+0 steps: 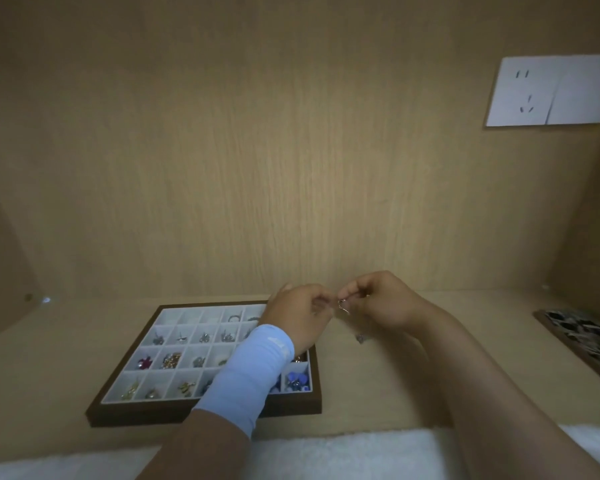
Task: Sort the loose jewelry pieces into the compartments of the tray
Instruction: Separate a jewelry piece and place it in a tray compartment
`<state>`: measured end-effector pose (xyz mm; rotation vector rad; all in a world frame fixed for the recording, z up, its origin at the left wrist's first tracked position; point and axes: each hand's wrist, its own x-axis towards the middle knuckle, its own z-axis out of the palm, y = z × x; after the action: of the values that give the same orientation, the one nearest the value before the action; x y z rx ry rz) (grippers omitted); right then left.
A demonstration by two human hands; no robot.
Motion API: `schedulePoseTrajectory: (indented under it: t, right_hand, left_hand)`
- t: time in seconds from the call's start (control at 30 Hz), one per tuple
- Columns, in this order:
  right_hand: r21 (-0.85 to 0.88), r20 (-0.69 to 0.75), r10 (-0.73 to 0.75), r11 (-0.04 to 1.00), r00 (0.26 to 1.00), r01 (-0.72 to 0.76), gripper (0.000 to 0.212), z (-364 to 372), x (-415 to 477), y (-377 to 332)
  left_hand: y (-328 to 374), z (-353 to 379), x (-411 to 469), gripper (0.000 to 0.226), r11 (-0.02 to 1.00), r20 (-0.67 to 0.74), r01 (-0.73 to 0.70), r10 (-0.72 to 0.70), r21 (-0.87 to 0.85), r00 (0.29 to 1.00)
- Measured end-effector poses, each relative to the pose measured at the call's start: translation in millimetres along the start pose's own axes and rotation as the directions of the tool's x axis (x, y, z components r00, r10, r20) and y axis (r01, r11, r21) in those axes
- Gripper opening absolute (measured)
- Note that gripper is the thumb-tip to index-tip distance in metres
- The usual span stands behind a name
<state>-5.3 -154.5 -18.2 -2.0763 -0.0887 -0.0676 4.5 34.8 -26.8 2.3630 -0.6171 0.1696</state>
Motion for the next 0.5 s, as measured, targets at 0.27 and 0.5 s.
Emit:
schedulePoseTrajectory:
  t: [0.27,0.5]
  right_hand:
    - [0.196,0.034,0.018,0.980,0.999,-0.024,0.014,-5,-6,-11]
    - [0.170,0.087,0.026,0.985,0.996,-0.041,0.009,-6,-9,-13]
  left_hand:
    - [5,-5,6,0.007,0.895,-0.042,0.157,-0.191,-0.417,0.981]
    - [6,-9,6,0.005,0.843,-0.034,0.217,-0.267,-0.493,0.963]
